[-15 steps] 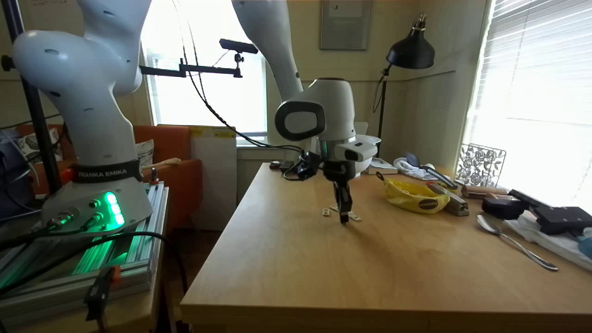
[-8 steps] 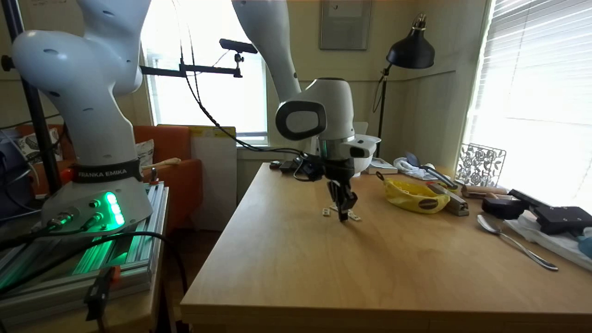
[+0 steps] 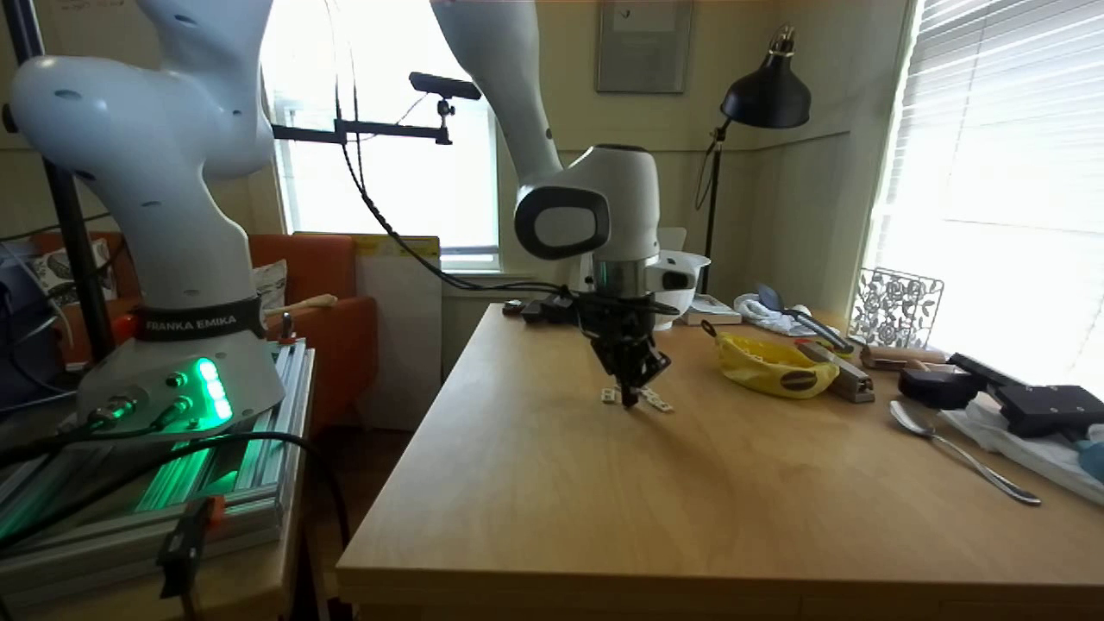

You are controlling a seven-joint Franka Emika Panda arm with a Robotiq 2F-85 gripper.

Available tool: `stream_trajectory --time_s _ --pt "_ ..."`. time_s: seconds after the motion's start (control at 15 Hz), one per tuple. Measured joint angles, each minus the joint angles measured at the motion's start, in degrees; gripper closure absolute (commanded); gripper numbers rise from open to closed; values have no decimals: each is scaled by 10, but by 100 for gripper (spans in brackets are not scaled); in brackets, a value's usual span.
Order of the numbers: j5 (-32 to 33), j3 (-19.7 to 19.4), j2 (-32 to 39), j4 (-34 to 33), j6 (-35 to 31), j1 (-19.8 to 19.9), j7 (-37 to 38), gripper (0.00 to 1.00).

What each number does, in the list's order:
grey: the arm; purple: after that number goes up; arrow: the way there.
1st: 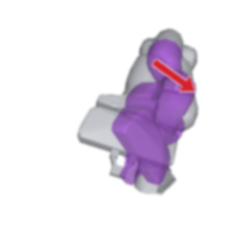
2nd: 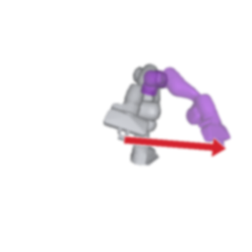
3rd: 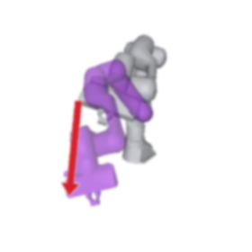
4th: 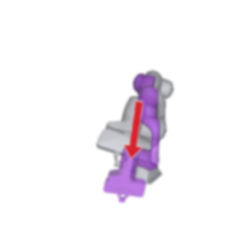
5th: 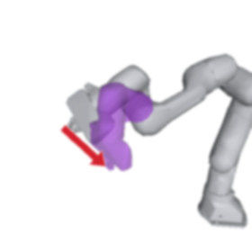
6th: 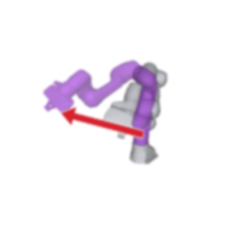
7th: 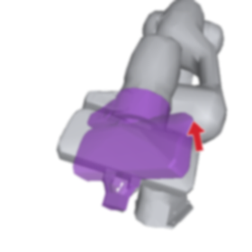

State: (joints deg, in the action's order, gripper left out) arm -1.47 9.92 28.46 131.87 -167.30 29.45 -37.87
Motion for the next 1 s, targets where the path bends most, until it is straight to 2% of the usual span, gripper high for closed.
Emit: stream_trajectory --time_s 0.47,1.0 --pt "17 -11 -7 0 27 4 -157 100" --pt "40 -44 -9 0 27 -24 -247 100"
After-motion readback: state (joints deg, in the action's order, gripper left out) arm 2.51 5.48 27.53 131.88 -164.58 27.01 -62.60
